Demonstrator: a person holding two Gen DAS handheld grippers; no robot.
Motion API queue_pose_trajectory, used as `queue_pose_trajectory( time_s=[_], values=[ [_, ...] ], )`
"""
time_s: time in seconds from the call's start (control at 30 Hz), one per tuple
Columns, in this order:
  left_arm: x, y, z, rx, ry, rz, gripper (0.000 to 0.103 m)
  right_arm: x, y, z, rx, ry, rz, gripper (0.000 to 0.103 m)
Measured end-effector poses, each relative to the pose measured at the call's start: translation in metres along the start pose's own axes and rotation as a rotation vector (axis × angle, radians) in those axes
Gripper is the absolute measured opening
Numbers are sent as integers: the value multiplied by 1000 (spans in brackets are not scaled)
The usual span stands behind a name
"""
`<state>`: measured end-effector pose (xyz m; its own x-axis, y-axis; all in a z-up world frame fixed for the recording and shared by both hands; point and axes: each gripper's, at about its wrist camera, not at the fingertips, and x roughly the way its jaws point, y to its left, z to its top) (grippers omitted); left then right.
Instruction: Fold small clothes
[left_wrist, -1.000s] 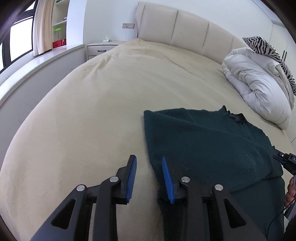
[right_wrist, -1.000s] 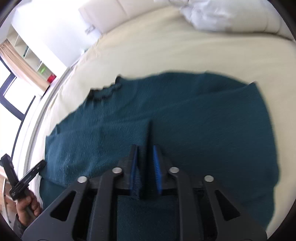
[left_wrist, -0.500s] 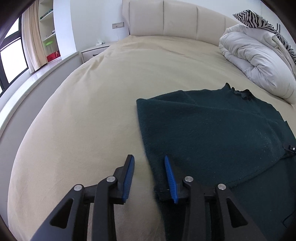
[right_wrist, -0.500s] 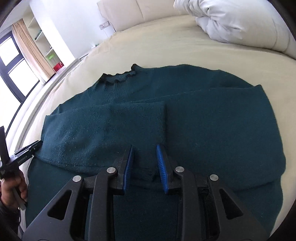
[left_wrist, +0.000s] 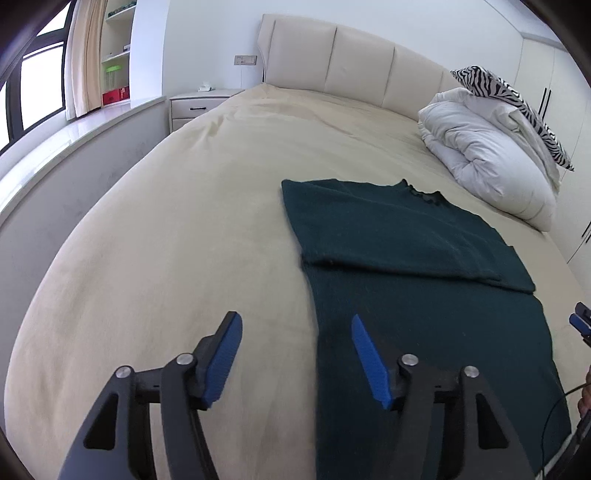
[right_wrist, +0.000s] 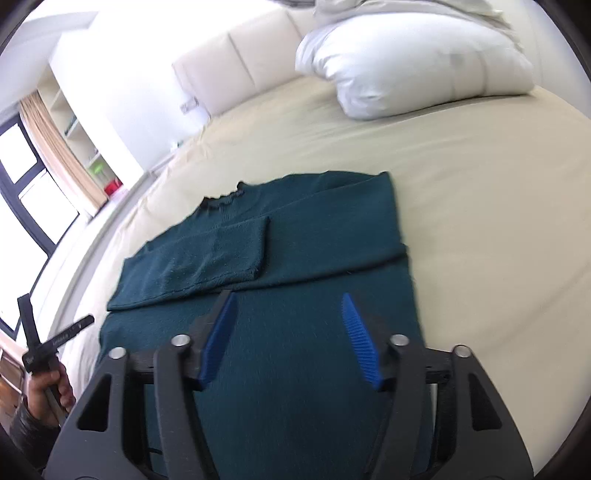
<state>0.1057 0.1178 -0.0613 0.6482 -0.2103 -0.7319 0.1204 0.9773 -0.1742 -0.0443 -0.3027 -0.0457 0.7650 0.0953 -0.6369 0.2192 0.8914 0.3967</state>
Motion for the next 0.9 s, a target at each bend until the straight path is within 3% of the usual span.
queue_pose_trajectory(
  time_s=[0.2, 0.37, 0.6, 0.9],
  values=[
    [-39, 18, -68, -114, 118, -119, 69, -65, -44, -46, 87, 51, -3, 68],
    [-58, 25, -109, -192, 197, -209, 69, -96, -69, -79, 142, 95, 2, 68],
    [-67, 40, -124, -291, 245, -319, 68, -113, -104, -112, 298, 140, 73, 68],
    [-62, 45, -143, -404, 358, -489, 68, -111, -117, -129, 391, 197, 141, 68]
  ],
)
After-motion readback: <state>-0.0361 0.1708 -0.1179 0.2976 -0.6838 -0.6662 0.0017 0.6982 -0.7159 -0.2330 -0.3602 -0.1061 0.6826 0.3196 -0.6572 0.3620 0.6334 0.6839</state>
